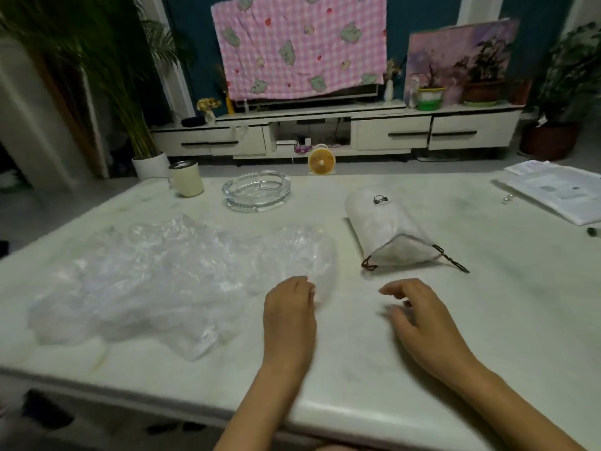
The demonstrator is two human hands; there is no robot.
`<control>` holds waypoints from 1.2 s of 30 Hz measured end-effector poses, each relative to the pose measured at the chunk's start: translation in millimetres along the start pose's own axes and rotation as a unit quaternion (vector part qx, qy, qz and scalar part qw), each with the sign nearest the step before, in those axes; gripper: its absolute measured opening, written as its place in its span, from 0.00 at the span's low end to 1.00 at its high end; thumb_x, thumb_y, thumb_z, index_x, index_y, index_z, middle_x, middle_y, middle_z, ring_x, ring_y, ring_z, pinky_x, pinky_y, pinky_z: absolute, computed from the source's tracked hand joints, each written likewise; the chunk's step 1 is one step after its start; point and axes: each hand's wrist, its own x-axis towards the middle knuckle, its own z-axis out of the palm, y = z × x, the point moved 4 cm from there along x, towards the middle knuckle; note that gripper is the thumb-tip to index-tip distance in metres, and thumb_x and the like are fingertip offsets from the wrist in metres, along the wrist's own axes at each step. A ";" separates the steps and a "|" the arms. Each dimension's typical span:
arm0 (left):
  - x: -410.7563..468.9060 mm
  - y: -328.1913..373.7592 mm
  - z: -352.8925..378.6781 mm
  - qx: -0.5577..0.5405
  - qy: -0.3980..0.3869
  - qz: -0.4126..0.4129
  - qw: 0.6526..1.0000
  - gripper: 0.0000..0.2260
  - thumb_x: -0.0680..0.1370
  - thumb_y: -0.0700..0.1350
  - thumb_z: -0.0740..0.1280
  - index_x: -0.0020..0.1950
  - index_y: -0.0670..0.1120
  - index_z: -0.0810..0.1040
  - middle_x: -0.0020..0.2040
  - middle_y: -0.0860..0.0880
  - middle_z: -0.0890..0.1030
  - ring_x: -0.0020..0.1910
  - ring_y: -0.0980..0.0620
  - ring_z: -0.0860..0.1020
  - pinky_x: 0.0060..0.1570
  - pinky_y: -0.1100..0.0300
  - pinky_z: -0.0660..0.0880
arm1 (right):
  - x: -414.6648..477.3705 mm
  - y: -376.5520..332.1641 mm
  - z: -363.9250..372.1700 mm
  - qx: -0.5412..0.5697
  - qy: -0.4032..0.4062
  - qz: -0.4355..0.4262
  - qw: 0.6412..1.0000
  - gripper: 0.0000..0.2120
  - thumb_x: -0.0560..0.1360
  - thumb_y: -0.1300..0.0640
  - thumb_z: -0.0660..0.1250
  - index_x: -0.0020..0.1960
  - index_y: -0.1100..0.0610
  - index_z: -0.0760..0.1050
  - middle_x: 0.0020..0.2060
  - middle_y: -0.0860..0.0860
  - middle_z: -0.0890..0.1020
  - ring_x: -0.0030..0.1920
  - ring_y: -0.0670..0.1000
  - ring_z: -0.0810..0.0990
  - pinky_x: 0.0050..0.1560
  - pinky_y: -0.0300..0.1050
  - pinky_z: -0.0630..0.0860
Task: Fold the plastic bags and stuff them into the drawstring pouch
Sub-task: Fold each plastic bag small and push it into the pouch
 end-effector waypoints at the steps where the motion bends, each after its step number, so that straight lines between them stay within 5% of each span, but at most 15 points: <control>1: -6.5 6.7 -8.1 -0.032 0.012 0.012 0.999 0.08 0.73 0.38 0.61 0.44 0.42 0.80 0.39 0.47 0.82 0.39 0.50 0.77 0.40 0.61 0.71 | -5.1 -3.5 -4.4 0.014 0.003 -0.004 1.000 0.17 0.74 0.69 0.63 0.50 0.47 0.72 0.49 0.45 0.76 0.51 0.42 0.72 0.50 0.21 0.64; 4: -28.0 27.7 -29.1 -0.121 -0.018 0.125 0.985 0.12 0.72 0.38 0.57 0.50 0.49 0.76 0.45 0.50 0.81 0.47 0.55 0.75 0.49 0.67 0.68 | -19.3 -17.7 -35.9 0.045 0.044 -0.019 0.998 0.17 0.75 0.66 0.60 0.48 0.43 0.72 0.49 0.40 0.77 0.53 0.37 0.72 0.48 0.23 0.65; 7: -46.6 31.0 -36.7 -0.141 -0.103 0.240 0.955 0.13 0.68 0.36 0.57 0.46 0.53 0.71 0.50 0.55 0.80 0.55 0.57 0.76 0.56 0.67 0.68 | -27.9 -32.6 -70.3 0.054 0.104 -0.030 0.993 0.13 0.71 0.61 0.59 0.46 0.44 0.74 0.47 0.40 0.79 0.49 0.36 0.74 0.40 0.22 0.66; 13: -53.5 31.0 -28.6 -0.171 -0.215 0.231 0.933 0.13 0.63 0.38 0.55 0.40 0.54 0.71 0.51 0.55 0.82 0.59 0.57 0.75 0.57 0.65 0.68 | -40.0 -48.9 -68.7 0.047 0.093 -0.053 0.993 0.11 0.72 0.62 0.58 0.48 0.51 0.77 0.45 0.43 0.80 0.49 0.38 0.75 0.48 0.24 0.67; 15: -51.5 29.2 -29.0 -0.160 -0.254 0.206 0.932 0.12 0.62 0.41 0.54 0.38 0.53 0.75 0.51 0.53 0.83 0.59 0.57 0.75 0.57 0.67 0.66 | -36.2 -44.3 -41.5 0.007 -0.010 -0.060 0.998 0.15 0.76 0.58 0.57 0.59 0.55 0.76 0.56 0.49 0.79 0.58 0.41 0.73 0.58 0.25 0.62; 17: -52.3 28.9 -36.4 -0.151 -0.286 0.147 0.935 0.14 0.64 0.47 0.54 0.38 0.51 0.79 0.52 0.54 0.82 0.58 0.59 0.74 0.57 0.69 0.67 | -38.2 -28.7 -15.6 -0.112 -0.111 -0.069 0.985 0.20 0.80 0.51 0.53 0.71 0.54 0.66 0.70 0.50 0.68 0.71 0.48 0.63 0.66 0.31 0.52; 20: -55.9 34.1 -53.9 -0.208 -0.307 0.036 0.928 0.12 0.69 0.50 0.56 0.43 0.54 0.79 0.46 0.60 0.82 0.48 0.60 0.79 0.46 0.67 0.73 | -39.3 -7.1 -5.7 -0.223 -0.181 -0.047 0.957 0.21 0.83 0.48 0.49 0.74 0.52 0.58 0.76 0.49 0.56 0.76 0.49 0.51 0.70 0.38 0.42; 22: -43.6 38.7 -63.8 -0.241 -0.242 -0.026 0.939 0.09 0.73 0.46 0.59 0.43 0.57 0.78 0.45 0.60 0.82 0.43 0.60 0.80 0.39 0.69 0.72 | -35.2 -3.0 -9.0 -0.168 -0.188 -0.042 0.967 0.19 0.83 0.54 0.50 0.72 0.52 0.64 0.75 0.49 0.58 0.76 0.49 0.52 0.70 0.36 0.43; 24: -26.1 38.9 -63.7 -0.204 -0.156 -0.057 0.965 0.07 0.77 0.45 0.64 0.52 0.56 0.77 0.52 0.58 0.80 0.48 0.59 0.78 0.45 0.68 0.71 | -28.8 -1.7 -17.9 -0.077 -0.154 -0.026 0.985 0.18 0.80 0.57 0.53 0.66 0.55 0.72 0.73 0.51 0.65 0.75 0.51 0.58 0.70 0.37 0.49; 26: -10.8 32.6 -49.7 -0.121 -0.181 -0.134 0.967 0.20 0.77 0.52 0.67 0.67 0.50 0.70 0.64 0.52 0.73 0.63 0.53 0.70 0.61 0.60 0.68 | -24.6 -0.9 -33.4 -0.022 -0.050 0.022 0.998 0.20 0.75 0.55 0.56 0.64 0.56 0.74 0.69 0.54 0.71 0.70 0.55 0.66 0.69 0.43 0.58; 28: -2.9 26.5 -26.8 -0.063 -0.259 -0.199 0.943 0.30 0.74 0.59 0.66 0.72 0.45 0.66 0.69 0.47 0.69 0.70 0.47 0.64 0.67 0.53 0.62 | -22.9 6.3 -46.2 -0.039 0.008 0.132 0.990 0.21 0.77 0.51 0.61 0.68 0.57 0.69 0.67 0.55 0.70 0.68 0.57 0.67 0.67 0.48 0.61; 30: -2.4 27.6 -7.9 -0.080 -0.284 -0.216 0.931 0.21 0.73 0.62 0.66 0.56 0.48 0.77 0.54 0.46 0.78 0.59 0.45 0.72 0.56 0.58 0.69 | -26.8 14.9 -50.5 -0.105 -0.036 0.248 0.962 0.26 0.76 0.45 0.65 0.69 0.56 0.67 0.66 0.56 0.68 0.68 0.57 0.65 0.65 0.48 0.61; 31: -4.4 32.0 -4.0 -0.113 -0.266 -0.211 0.934 0.14 0.72 0.60 0.66 0.43 0.49 0.77 0.41 0.48 0.77 0.49 0.47 0.74 0.45 0.62 0.69 | -29.4 17.0 -50.4 -0.138 -0.072 0.274 0.949 0.27 0.74 0.42 0.65 0.67 0.55 0.69 0.65 0.56 0.68 0.67 0.57 0.64 0.64 0.47 0.62; 33: -8.4 37.7 -5.7 -0.176 -0.185 -0.213 0.943 0.12 0.75 0.51 0.66 0.35 0.46 0.73 0.31 0.51 0.72 0.37 0.49 0.72 0.34 0.67 0.64 | -31.0 16.3 -47.5 -0.143 -0.091 0.270 0.948 0.21 0.72 0.40 0.67 0.58 0.53 0.75 0.59 0.53 0.71 0.63 0.55 0.66 0.60 0.45 0.63; 36: -13.2 38.1 -15.6 -0.250 -0.077 -0.243 0.934 0.11 0.77 0.43 0.66 0.35 0.44 0.72 0.32 0.49 0.75 0.34 0.52 0.74 0.31 0.70 0.66 | -28.7 13.9 -47.5 0.119 0.006 0.267 0.956 0.08 0.72 0.54 0.72 0.40 0.56 0.75 0.39 0.52 0.77 0.43 0.51 0.74 0.40 0.38 0.69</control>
